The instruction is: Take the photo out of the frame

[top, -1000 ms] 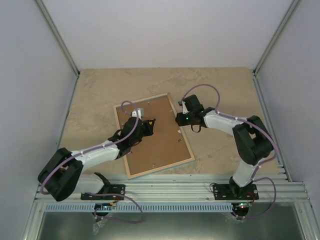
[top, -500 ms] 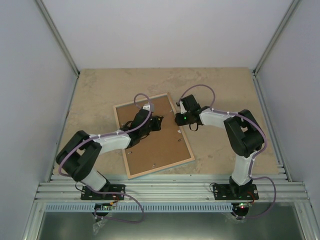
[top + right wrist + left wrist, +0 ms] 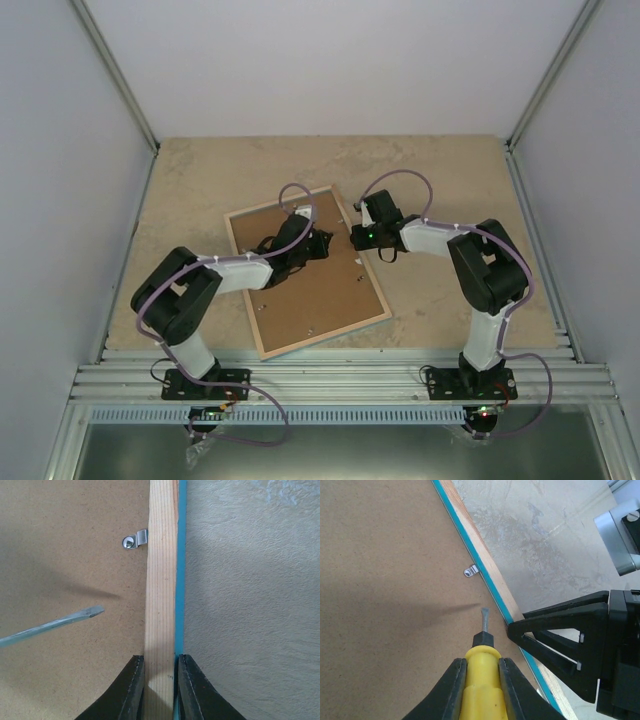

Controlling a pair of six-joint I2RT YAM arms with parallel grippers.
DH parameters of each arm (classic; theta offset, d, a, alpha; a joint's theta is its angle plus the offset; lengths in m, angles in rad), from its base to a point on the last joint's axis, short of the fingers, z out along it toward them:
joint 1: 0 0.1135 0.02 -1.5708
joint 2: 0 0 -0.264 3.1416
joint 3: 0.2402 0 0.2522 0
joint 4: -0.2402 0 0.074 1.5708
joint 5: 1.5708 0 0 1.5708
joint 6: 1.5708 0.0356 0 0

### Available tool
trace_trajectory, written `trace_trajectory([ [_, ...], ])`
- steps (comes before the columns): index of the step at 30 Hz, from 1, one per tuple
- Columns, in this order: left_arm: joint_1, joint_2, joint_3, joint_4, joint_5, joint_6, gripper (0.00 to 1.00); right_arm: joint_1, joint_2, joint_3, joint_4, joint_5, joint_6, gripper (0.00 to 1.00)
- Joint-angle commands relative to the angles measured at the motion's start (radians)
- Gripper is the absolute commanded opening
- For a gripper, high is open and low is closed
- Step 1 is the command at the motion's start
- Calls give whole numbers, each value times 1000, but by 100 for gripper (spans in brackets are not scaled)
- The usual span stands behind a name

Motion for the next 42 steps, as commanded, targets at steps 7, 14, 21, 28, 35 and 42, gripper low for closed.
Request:
trace_trajectory([
  [7, 5, 59, 57, 50, -33, -7, 0, 0, 18, -32, 5, -51, -3, 8],
  [14, 7, 101, 90, 53, -71, -5, 0, 0, 20, -33, 7, -54, -4, 7],
  [21, 8, 129, 96, 86, -94, -7, 0, 1, 22, -33, 8, -53, -4, 7],
  [28, 10, 157, 113, 91, -80, -8, 0, 0, 25, -32, 8, -51, -4, 7],
  [35, 10, 175, 122, 85, -122, -17, 0, 0, 28, -32, 8, -52, -3, 7],
  [42, 11, 159, 113, 75, -215, -41, 0, 0, 29, -32, 8, -53, -4, 7],
])
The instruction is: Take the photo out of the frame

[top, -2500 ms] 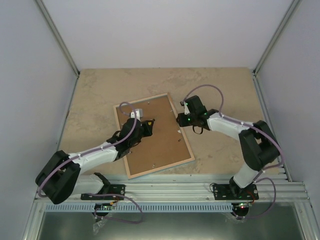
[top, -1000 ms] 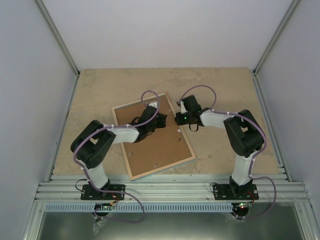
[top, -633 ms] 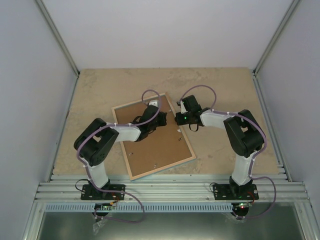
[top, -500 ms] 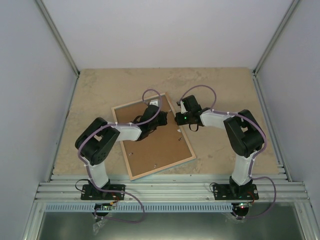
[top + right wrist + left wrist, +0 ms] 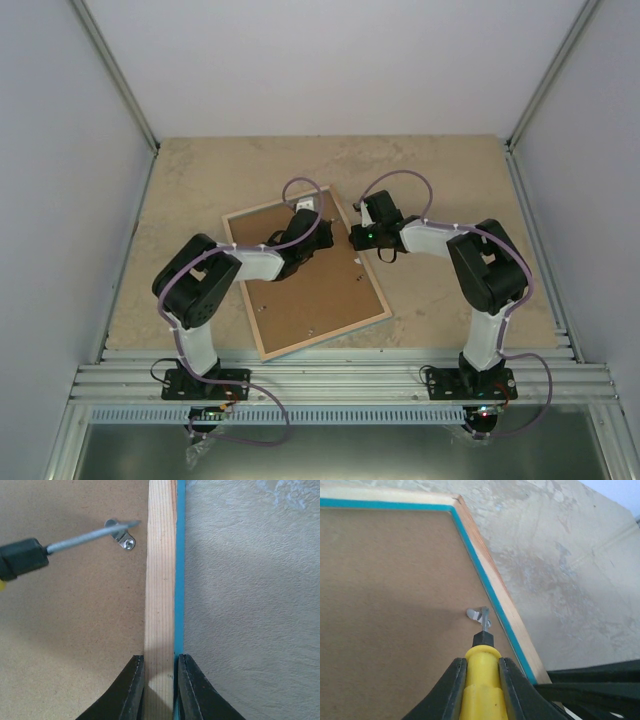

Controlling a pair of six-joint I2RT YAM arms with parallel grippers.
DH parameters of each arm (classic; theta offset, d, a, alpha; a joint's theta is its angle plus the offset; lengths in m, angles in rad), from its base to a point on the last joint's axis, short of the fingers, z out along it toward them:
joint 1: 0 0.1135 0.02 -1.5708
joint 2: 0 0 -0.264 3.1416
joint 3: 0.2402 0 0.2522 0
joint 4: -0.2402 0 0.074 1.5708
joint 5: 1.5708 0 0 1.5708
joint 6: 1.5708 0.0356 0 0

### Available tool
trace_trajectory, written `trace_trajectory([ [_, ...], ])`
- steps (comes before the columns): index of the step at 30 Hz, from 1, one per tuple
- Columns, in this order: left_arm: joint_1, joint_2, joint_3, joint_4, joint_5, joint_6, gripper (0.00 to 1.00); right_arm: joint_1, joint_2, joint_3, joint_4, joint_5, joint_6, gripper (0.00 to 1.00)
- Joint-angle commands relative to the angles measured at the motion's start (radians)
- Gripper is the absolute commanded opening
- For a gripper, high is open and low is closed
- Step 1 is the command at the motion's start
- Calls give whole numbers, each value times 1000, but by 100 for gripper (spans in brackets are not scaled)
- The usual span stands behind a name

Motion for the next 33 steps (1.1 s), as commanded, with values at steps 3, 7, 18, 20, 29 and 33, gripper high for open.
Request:
trace_trajectory([
  [3, 7, 1, 11, 0, -102, -26, 0, 1, 28, -23, -21, -39, -6, 7],
  [7, 8, -13, -1, 8, -75, -31, 0, 0, 25, -23, -21, -35, -5, 7],
  [18, 8, -50, -35, -5, -18, -37, 0, 0, 23, -24, -23, -29, -2, 7],
  [20, 8, -53, -37, -12, -12, -37, 0, 0, 23, -25, -23, -30, -2, 7],
  [29, 8, -69, -55, -34, -1, -51, 0, 0, 21, -25, -24, -25, -2, 7],
  [33, 8, -92, -63, -36, -8, -51, 0, 1, 20, -26, -22, -19, 0, 7],
])
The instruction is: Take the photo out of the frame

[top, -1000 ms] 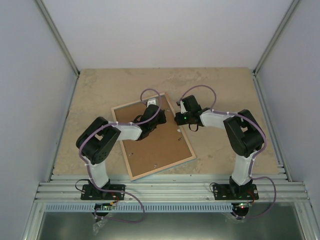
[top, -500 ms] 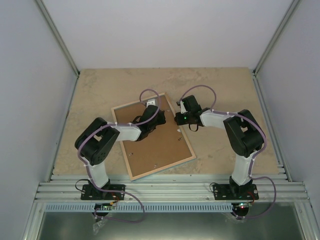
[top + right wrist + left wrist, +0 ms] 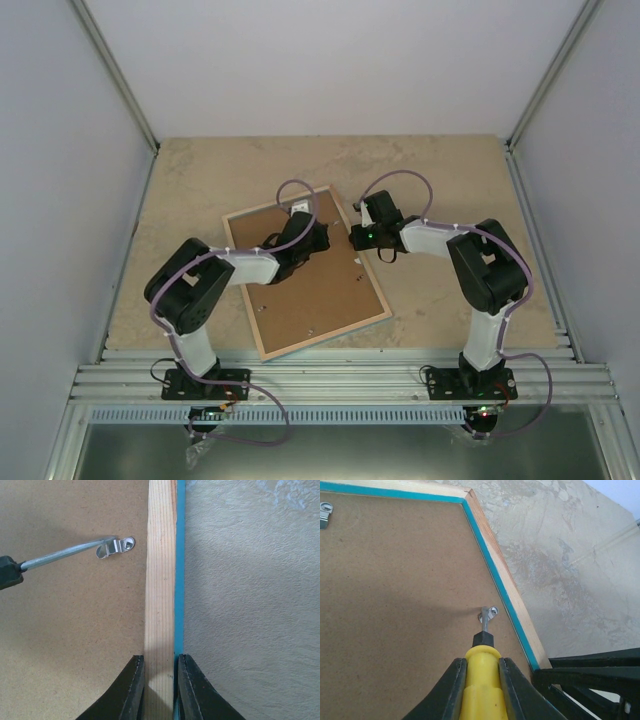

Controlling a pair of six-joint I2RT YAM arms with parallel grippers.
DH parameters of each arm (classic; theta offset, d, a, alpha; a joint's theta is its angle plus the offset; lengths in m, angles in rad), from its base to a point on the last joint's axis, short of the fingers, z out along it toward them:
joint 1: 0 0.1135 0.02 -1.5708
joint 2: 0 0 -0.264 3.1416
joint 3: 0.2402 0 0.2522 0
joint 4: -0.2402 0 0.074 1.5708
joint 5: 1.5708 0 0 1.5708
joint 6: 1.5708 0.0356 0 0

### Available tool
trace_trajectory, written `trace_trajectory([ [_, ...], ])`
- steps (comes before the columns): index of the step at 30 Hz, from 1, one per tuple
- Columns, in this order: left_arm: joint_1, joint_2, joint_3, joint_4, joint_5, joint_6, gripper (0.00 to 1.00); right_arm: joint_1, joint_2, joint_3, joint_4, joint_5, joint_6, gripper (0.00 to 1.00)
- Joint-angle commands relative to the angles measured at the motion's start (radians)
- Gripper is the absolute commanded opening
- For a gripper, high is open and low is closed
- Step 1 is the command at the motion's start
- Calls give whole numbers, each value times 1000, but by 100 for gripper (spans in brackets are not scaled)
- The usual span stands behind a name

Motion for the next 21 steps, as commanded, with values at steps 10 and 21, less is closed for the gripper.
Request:
trace_trajectory([
  [10, 5, -172, -85, -29, -25, -5, 0, -18, -17, -59, 2, 3, 37, 6],
  [21, 7, -370, -182, -94, -45, 7, 0, -130, -104, -186, 65, -1, 113, 6],
])
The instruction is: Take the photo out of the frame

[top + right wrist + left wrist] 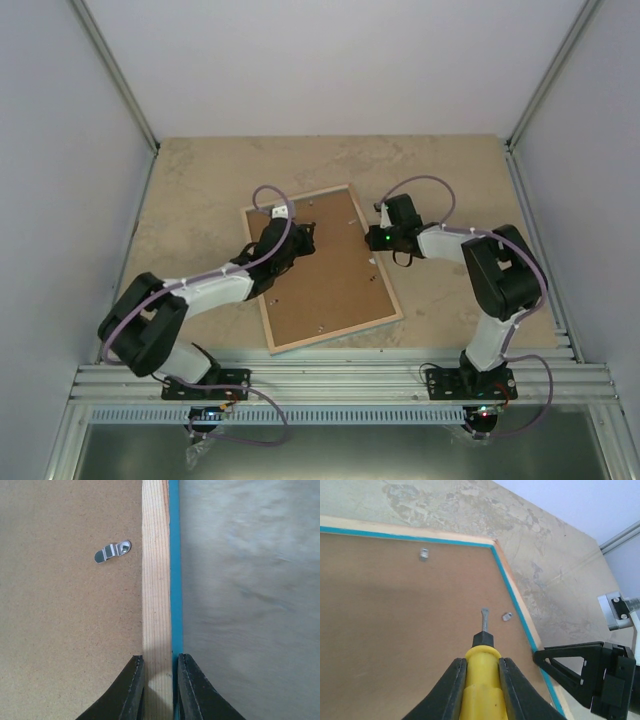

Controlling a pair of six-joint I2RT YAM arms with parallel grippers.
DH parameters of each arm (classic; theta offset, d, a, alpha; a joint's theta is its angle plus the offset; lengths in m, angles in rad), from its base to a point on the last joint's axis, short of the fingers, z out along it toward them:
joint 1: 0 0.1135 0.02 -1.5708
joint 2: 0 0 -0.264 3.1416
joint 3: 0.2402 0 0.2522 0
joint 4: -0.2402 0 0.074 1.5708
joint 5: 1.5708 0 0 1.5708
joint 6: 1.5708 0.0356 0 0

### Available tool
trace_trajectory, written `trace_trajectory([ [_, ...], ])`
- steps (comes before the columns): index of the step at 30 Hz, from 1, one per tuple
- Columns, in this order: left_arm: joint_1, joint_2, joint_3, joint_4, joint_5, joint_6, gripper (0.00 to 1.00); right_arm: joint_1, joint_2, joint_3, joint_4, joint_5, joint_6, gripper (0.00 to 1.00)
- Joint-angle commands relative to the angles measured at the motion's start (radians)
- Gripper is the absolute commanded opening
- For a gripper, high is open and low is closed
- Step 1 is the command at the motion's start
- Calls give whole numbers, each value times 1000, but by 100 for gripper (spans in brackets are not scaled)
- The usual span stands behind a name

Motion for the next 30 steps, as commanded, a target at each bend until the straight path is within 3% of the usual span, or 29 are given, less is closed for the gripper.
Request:
trace_trajectory([
  [1, 6, -91, -44, -37, -30, 6, 0, -56, -48, -82, -11, 23, 67, 6],
  [18, 5, -355, -155, -117, -55, 9, 0, -175, -226, -289, -14, 66, 125, 11],
  [26, 17, -433, -190, -156, -98, 23, 0, -173, -335, -309, -84, 40, 64, 33],
  [30, 79, -435, -228, -133, -41, 0, 0, -167, -383, -328, -94, 32, 30, 44],
])
